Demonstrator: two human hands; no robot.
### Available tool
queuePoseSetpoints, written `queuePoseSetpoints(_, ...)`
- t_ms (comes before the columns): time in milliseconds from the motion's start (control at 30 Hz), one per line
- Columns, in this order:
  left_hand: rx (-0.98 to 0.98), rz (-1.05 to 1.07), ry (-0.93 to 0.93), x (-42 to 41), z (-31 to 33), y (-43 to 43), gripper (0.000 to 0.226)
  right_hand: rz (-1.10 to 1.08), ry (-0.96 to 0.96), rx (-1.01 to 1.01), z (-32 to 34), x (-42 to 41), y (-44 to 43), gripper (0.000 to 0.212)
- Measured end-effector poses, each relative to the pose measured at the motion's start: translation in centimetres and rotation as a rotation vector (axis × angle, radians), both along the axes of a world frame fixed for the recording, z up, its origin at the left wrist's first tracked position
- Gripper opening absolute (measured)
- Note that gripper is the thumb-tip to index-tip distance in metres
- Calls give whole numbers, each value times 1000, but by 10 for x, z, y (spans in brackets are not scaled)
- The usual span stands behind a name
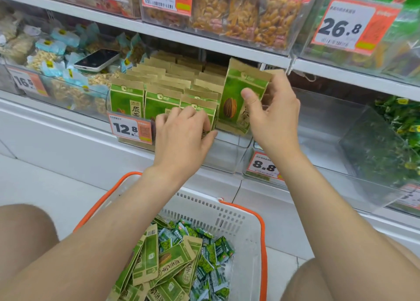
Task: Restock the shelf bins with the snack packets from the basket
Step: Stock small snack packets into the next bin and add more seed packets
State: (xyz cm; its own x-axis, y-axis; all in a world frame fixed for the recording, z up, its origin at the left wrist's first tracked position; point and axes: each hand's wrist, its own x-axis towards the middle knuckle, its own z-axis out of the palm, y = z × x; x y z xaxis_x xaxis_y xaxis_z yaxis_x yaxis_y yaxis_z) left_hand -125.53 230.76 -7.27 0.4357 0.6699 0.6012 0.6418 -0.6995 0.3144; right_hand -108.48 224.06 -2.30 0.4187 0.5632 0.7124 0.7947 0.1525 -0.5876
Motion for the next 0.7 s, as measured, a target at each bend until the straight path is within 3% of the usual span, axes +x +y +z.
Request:
queuePoseSetpoints(233,-19,-1,19,0,2,8,26,-271,-335,-472,-13,12,24,34)
queuePoseSetpoints(400,-66,-35,4,2,4,11,24,-406,-529,-661,3,12,43,23)
queuePoseSetpoints(467,-73,-39,2,2,4,11,24,-456,-546,-732,13,12,53,15)
queuePoseSetpoints(700,-59,-69,4,-2,1,14,22,-479,-540,-814,19,23,86,16)
